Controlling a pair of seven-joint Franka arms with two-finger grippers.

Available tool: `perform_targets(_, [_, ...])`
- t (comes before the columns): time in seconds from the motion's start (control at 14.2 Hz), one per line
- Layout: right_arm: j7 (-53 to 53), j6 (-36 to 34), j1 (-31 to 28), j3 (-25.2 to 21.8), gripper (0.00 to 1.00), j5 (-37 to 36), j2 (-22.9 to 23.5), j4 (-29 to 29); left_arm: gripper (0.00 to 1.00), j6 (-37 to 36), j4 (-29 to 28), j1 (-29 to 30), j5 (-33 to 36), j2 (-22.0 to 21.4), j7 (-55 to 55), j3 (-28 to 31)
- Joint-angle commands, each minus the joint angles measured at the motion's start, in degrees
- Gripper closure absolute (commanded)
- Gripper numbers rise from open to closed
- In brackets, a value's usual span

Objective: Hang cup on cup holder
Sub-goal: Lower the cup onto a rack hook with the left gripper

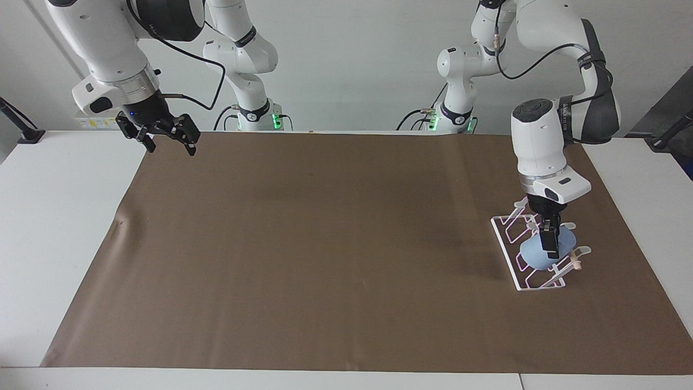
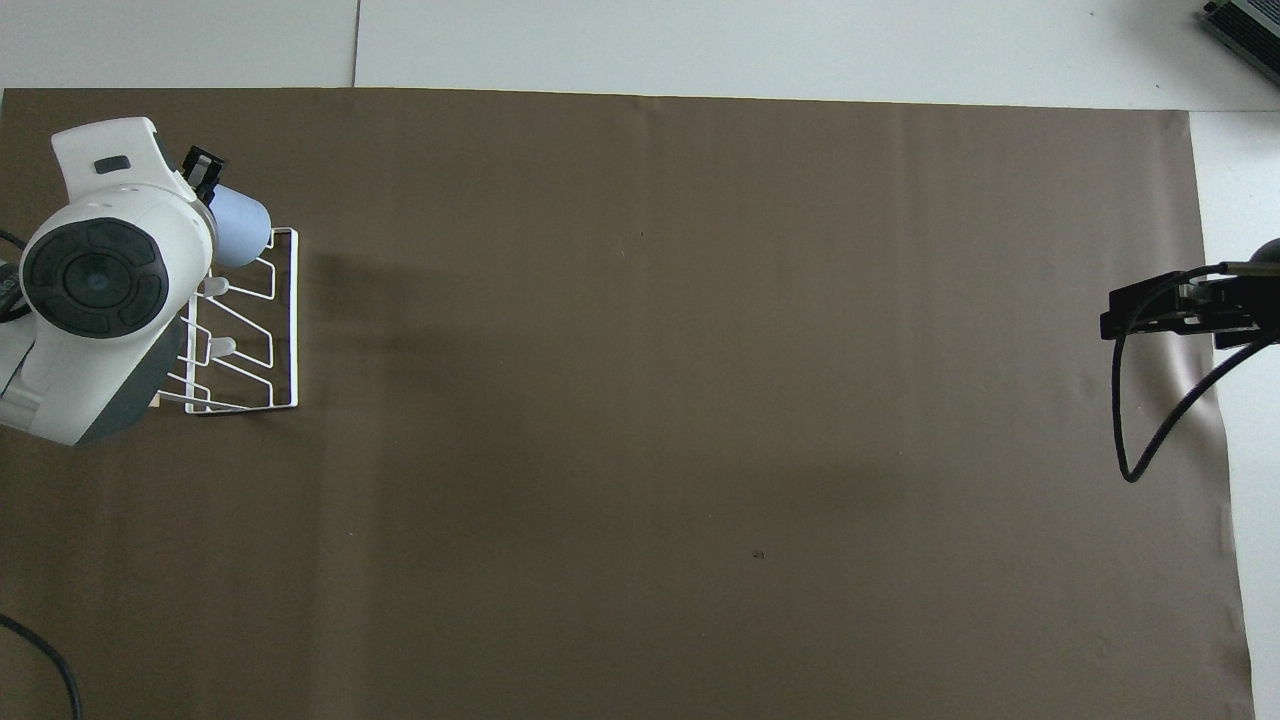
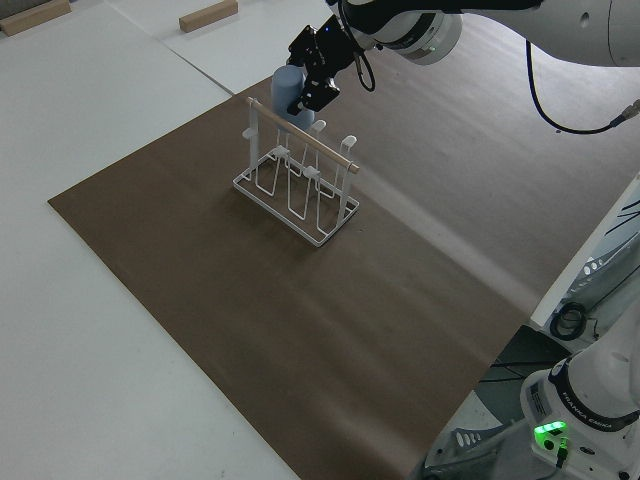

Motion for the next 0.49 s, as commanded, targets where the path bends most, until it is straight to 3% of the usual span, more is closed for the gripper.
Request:
perform_targets(0.0, [0.64, 0.90, -0.07, 0.23, 0.00, -1.10, 0.02, -0.83, 1.00, 1.65, -1.84, 1.25, 1.49, -1.04, 0.28, -0.33])
perform_targets(0.21, [0.47, 0.73, 0.11, 0.23, 0.00, -1.37, 0.20, -0.74, 0.97, 1.65, -2.98, 1.52, 1.58, -1.39, 0.20, -0.33])
perform_targets(0.28, [0.47, -0.05, 0.11, 0.23, 0.00, -1.36, 0.46, -0.05, 0.79, 1.65, -3.07, 1.43, 1.58, -1.48, 0.20, -0.33])
perform_targets(0.35, [0.38, -0.41, -0.50, 0.23, 0.00, -1.45, 0.72, 0.40, 0.52, 1.48, -3.07, 1.43, 1.58, -1.56, 0.11, -0.33])
perform_targets(0.42, [0.29, -0.33, -0.94, 0.06, 0.00, -1.37, 0.73, 0.58, 0.42, 1.22, -3.07, 1.34, 1.58, -1.57, 0.11, -0.33])
